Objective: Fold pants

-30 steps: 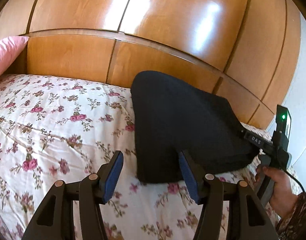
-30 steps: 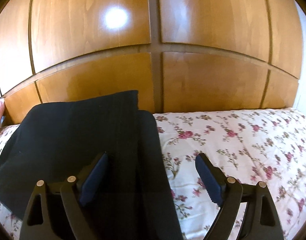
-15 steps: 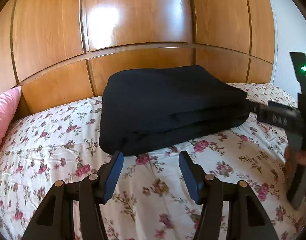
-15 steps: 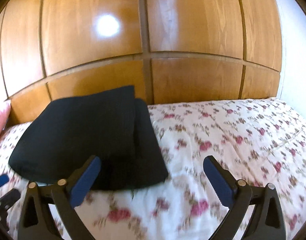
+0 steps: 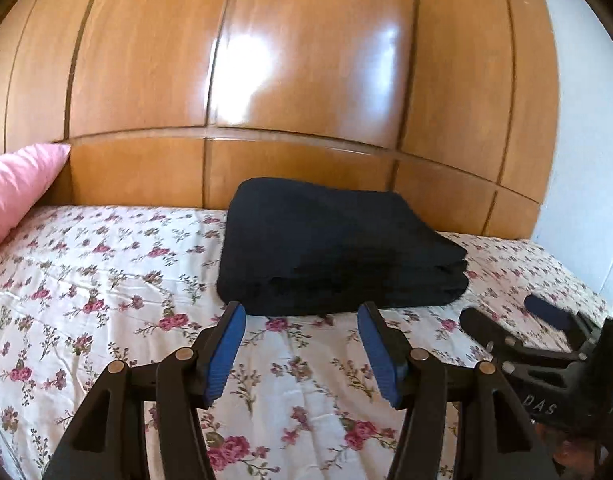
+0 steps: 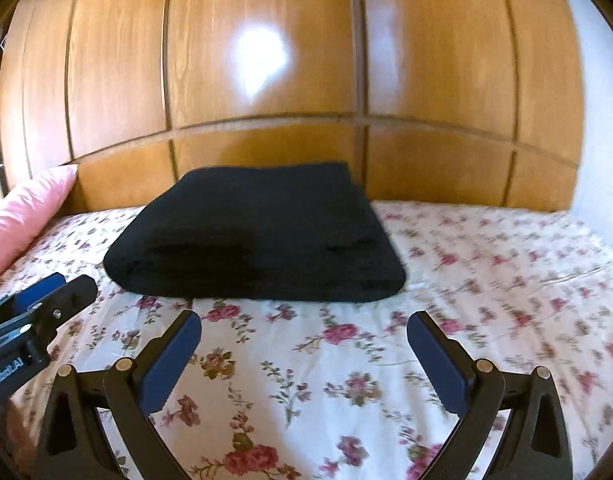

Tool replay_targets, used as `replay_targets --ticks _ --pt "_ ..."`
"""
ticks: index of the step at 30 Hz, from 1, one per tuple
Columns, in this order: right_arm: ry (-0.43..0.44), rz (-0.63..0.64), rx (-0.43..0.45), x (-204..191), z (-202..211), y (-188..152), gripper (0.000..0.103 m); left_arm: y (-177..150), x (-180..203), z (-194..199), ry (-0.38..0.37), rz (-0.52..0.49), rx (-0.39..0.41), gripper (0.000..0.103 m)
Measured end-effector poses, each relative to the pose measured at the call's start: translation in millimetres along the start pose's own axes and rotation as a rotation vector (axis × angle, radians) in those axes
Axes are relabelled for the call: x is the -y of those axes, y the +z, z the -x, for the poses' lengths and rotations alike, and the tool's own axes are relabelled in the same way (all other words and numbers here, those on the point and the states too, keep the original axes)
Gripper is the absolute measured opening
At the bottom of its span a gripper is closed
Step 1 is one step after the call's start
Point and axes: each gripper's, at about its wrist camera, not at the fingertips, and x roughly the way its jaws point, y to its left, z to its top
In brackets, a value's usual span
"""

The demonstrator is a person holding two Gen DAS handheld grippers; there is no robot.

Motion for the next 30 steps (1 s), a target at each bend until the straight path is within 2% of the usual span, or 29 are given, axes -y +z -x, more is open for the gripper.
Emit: replay_targets --ticks 2,8,13,18,24,30 --pt "-0.017 -0.017 0.036 5 7 0 0.103 0 6 3 0.009 -0.018 0.006 0.060" --pt "-0.049 -0.071 0.052 17 11 -3 0.103 -1 6 9 0.033 -0.022 0.034 0.060" --pt "-0.015 -0.054 0.060 12 15 -4 0.103 -1 5 9 0.041 -0.028 0.043 0.060" --pt "0.017 -0.023 0.071 6 16 -5 0.103 -1 6 9 -0.037 -0.043 0.046 0.060" --pt "-0.020 -0.055 0.090 11 20 -6 0.103 -1 7 5 -0.103 -0.055 0.031 0.060" --pt "-0.036 -0.059 0.101 12 23 -6 0.103 -2 7 4 -0.112 -0.050 0.020 0.060"
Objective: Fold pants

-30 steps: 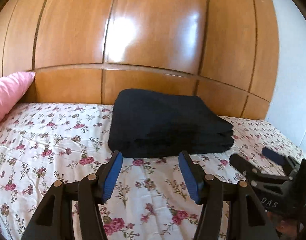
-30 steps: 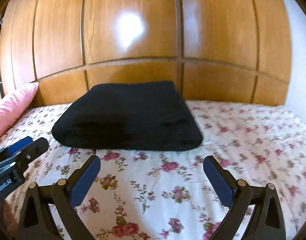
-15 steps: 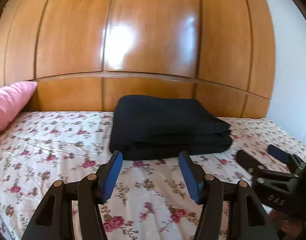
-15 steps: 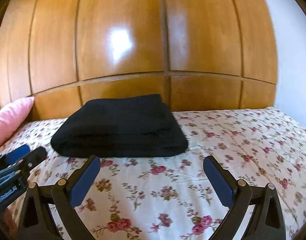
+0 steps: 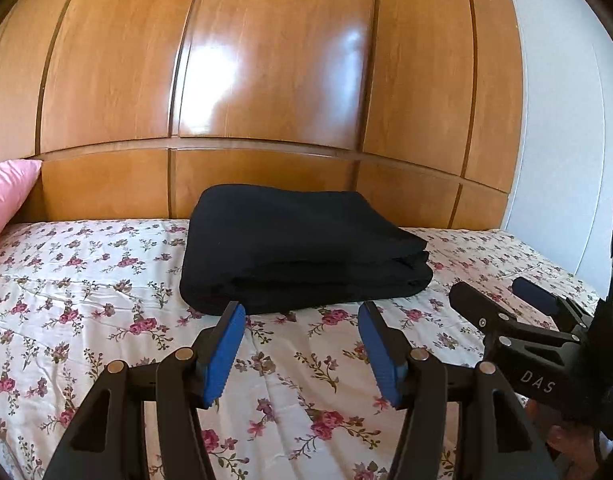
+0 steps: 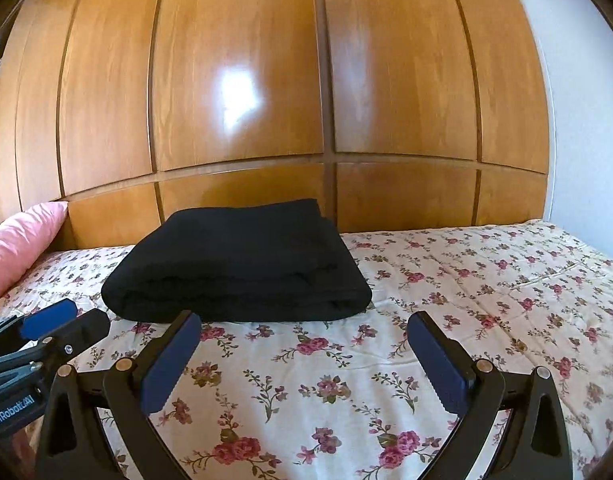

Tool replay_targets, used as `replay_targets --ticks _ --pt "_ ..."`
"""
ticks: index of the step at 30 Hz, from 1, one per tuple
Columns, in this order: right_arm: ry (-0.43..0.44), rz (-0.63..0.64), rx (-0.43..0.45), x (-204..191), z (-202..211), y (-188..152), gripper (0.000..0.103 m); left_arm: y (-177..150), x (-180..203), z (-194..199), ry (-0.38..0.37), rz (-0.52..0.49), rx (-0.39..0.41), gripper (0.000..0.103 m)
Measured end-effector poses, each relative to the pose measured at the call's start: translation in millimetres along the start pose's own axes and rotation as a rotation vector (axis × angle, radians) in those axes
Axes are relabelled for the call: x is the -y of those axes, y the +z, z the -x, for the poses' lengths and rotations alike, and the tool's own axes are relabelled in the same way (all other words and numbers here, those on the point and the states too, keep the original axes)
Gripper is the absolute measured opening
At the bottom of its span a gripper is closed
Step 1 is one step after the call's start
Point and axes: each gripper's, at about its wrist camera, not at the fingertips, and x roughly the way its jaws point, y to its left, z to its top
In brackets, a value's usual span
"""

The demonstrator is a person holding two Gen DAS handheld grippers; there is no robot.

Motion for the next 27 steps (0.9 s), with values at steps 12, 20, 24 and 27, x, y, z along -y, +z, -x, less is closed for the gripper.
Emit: replay_targets --ticks 12,20,24,27 --pt "-0.001 -0.007 -0.003 0.8 -0.4 -0.5 0.103 -0.7 -3.5 -1.5 0.001 0.024 -0.013 0.060" --pt "-0.002 -0.004 -0.012 1.1 -1.3 -0.7 0.103 -1.3 -4.8 -5.0 0.008 0.025 -0.031 0.060" --pt "-0.002 -0.004 -0.013 1.7 -1.7 -1.3 0.103 -1.7 -7.0 -8.8 0.023 0.033 -0.048 0.060" --pt "-0.002 -0.007 -0.015 2.1 -2.0 -1.8 0.103 -2.1 -8.4 -8.6 0.014 0.042 -0.049 0.060"
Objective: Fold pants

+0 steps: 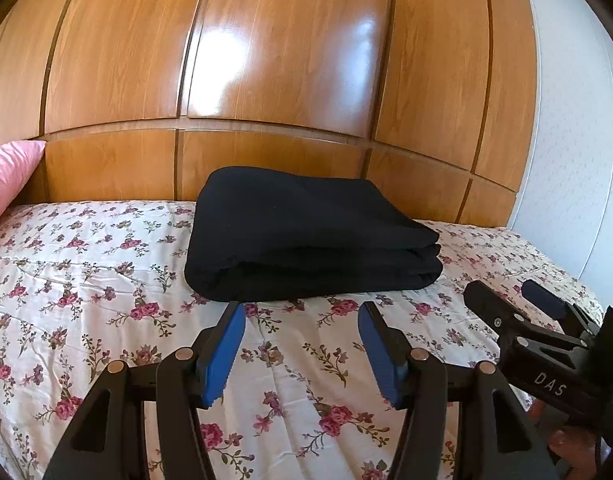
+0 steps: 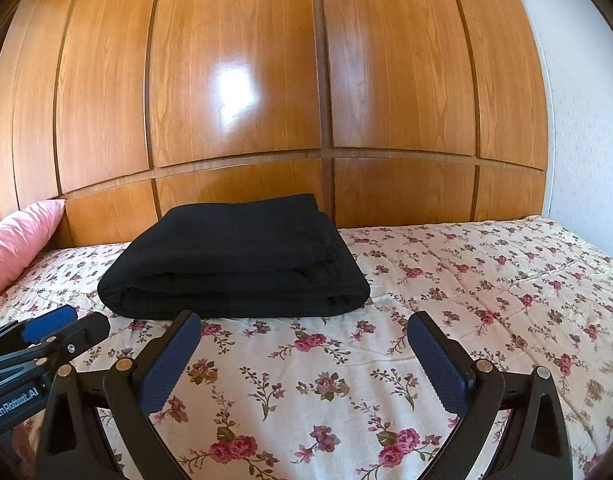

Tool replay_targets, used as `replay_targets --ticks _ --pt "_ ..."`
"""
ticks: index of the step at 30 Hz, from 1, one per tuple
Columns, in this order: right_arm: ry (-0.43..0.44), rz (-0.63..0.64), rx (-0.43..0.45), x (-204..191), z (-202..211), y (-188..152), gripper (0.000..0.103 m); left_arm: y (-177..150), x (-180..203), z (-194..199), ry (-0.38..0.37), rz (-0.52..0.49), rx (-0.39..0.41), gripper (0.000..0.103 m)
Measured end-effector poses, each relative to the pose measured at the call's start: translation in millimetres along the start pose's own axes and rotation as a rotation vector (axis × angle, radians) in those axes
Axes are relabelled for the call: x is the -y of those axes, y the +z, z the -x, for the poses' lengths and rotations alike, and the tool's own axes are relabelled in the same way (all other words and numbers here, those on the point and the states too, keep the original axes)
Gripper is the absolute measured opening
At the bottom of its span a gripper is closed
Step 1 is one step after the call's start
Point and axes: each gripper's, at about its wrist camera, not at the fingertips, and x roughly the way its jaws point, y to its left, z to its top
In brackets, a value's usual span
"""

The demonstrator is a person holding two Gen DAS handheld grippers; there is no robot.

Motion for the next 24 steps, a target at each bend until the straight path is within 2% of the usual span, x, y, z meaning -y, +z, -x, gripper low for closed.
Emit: replay_targets --ticks 24 --pt "-0.005 -0.022 -0.021 3.5 -3.6 -1.2 0.103 -1.2 6.2 -0.2 0.009 -0.037 -0.002 0.060"
